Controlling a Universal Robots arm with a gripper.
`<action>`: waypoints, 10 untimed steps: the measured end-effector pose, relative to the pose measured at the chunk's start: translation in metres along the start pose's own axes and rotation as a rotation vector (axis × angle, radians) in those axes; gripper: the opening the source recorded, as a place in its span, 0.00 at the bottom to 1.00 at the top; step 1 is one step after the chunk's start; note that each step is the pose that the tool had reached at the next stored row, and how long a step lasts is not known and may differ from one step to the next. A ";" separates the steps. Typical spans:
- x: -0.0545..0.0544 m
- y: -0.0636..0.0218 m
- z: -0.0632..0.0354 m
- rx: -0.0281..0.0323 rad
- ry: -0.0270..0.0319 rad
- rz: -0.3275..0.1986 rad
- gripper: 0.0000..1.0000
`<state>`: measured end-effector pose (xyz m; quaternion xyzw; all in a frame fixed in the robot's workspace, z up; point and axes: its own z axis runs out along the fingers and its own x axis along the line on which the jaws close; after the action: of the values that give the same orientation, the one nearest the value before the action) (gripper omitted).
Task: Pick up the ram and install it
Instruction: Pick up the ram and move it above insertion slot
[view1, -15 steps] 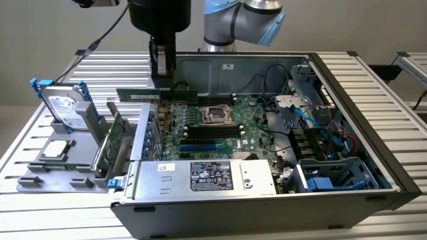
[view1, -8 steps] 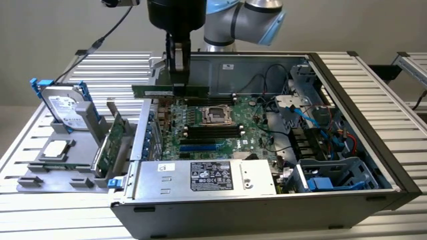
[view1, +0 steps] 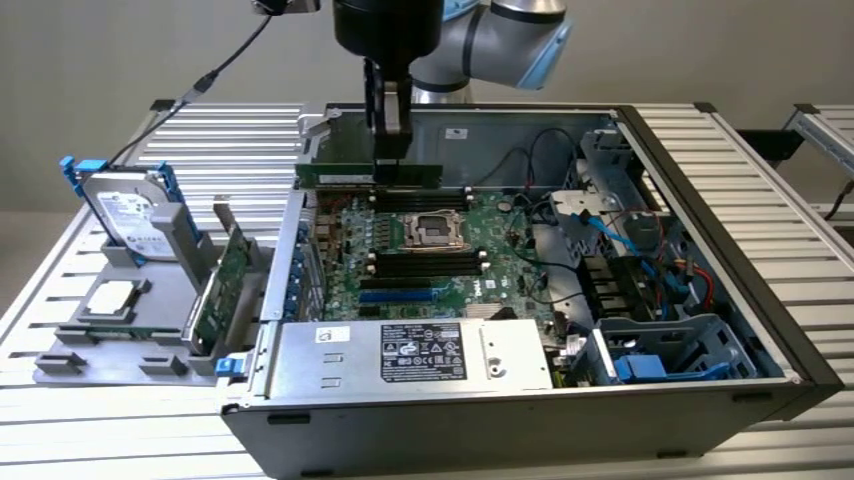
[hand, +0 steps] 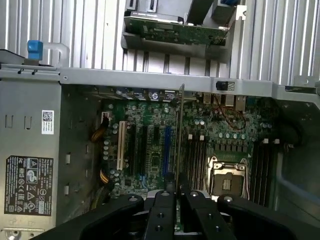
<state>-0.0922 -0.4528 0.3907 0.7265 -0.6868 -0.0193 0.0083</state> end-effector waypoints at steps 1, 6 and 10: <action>-0.002 -0.0028 0.0008 0.0013 0.0000 0.000 0.14; -0.012 -0.0182 0.0051 0.0059 0.0004 0.000 0.14; -0.019 -0.0307 0.0086 0.0092 0.0006 0.000 0.14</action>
<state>-0.0630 -0.4318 0.3812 0.7266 -0.6868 -0.0160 0.0051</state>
